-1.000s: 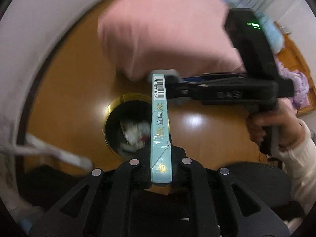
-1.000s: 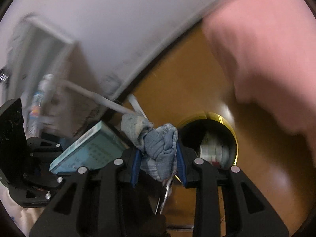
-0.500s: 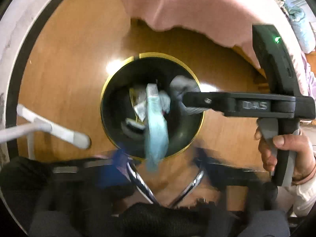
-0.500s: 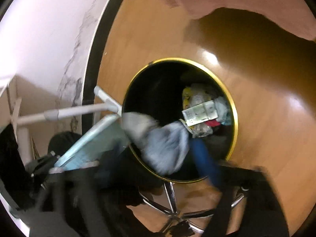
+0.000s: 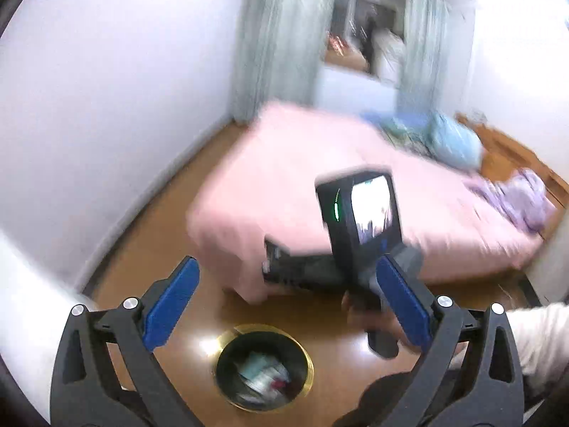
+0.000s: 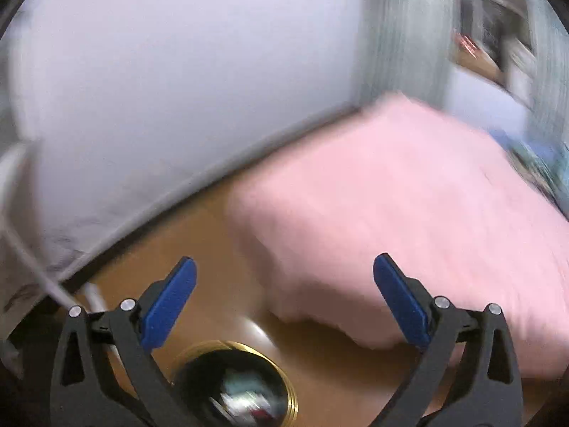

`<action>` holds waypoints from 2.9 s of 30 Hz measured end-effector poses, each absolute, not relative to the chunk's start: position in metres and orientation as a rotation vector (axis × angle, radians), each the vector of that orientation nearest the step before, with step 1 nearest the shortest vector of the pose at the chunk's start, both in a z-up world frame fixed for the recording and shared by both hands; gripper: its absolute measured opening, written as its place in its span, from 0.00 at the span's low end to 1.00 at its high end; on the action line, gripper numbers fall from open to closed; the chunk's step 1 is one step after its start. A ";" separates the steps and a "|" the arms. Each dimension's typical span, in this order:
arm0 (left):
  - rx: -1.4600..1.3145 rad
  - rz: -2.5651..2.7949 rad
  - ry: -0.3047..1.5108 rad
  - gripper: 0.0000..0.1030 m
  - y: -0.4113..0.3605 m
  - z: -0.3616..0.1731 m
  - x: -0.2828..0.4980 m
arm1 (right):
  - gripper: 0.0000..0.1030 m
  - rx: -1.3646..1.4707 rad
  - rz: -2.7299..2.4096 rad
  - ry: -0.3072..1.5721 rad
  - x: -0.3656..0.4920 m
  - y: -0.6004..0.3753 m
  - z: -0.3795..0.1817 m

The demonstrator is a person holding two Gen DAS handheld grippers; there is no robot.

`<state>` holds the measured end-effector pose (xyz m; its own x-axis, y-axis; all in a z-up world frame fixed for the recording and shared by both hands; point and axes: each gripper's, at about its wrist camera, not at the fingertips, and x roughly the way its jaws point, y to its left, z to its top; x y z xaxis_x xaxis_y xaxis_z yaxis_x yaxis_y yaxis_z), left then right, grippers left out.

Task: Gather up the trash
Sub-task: 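Open both tools to drop the sock and box, then return to the desk, then grasp the pink snack box with the right tool while the left tool grasps the white mask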

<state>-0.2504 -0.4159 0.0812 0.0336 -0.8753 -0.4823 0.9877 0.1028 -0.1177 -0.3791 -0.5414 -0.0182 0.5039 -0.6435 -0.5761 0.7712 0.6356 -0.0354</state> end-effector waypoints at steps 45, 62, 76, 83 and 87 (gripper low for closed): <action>-0.006 -0.333 0.908 0.93 0.010 0.035 0.025 | 0.91 -0.112 0.398 0.762 0.008 -0.145 0.056; 0.068 -0.266 0.937 0.51 -0.009 0.023 0.055 | 0.90 -0.114 0.439 0.778 -0.001 -0.174 0.048; 0.020 -0.272 0.947 0.24 0.039 0.029 0.023 | 0.75 -0.131 0.477 0.846 0.041 -0.123 0.034; -0.015 -0.294 0.868 0.22 0.050 0.053 0.008 | 0.50 -0.110 0.479 0.860 0.038 -0.124 0.035; -0.013 -0.346 0.810 0.22 0.044 0.077 -0.001 | 0.50 -0.108 0.462 0.830 0.029 -0.131 0.046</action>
